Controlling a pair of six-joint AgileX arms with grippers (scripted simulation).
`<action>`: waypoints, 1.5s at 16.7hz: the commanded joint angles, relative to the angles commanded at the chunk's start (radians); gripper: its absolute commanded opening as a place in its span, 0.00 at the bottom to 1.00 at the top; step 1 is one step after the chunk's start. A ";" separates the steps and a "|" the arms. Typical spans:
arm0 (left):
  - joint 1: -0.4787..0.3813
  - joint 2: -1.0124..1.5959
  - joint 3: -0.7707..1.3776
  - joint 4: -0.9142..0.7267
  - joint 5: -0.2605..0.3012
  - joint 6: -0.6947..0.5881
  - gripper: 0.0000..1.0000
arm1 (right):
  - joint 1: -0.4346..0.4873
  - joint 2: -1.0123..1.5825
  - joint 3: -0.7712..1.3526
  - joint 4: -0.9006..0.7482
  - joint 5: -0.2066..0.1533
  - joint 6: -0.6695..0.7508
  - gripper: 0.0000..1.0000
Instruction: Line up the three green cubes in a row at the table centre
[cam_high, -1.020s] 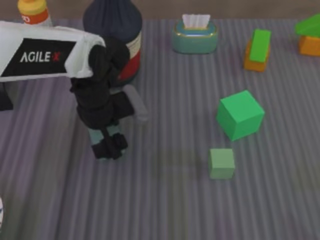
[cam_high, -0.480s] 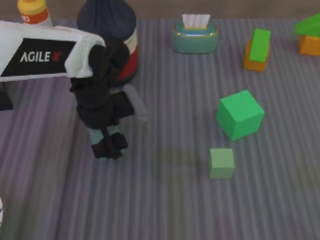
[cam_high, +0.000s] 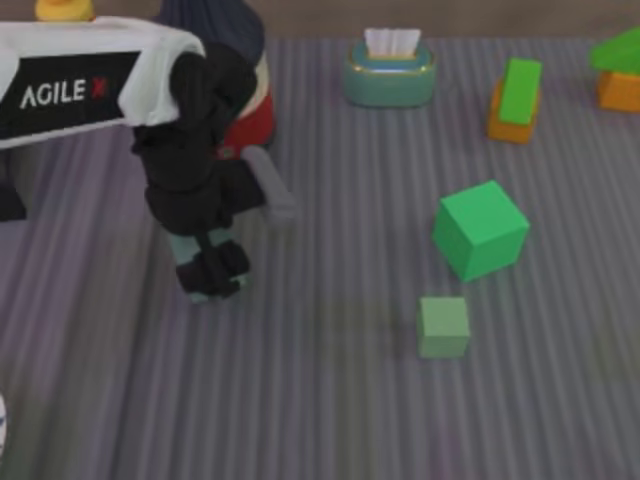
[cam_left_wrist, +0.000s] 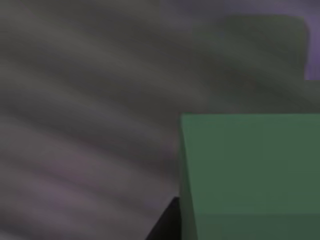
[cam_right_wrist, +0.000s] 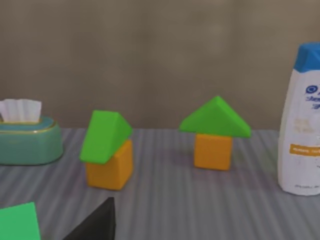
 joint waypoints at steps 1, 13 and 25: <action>0.003 -0.013 0.023 -0.045 0.000 0.000 0.00 | 0.000 0.000 0.000 0.000 0.000 0.000 1.00; -0.092 -0.005 0.164 -0.167 -0.001 0.017 0.00 | 0.000 0.000 0.000 0.000 0.000 0.000 1.00; -0.363 0.101 0.397 -0.286 0.000 0.060 0.00 | 0.000 0.000 0.000 0.000 0.000 0.000 1.00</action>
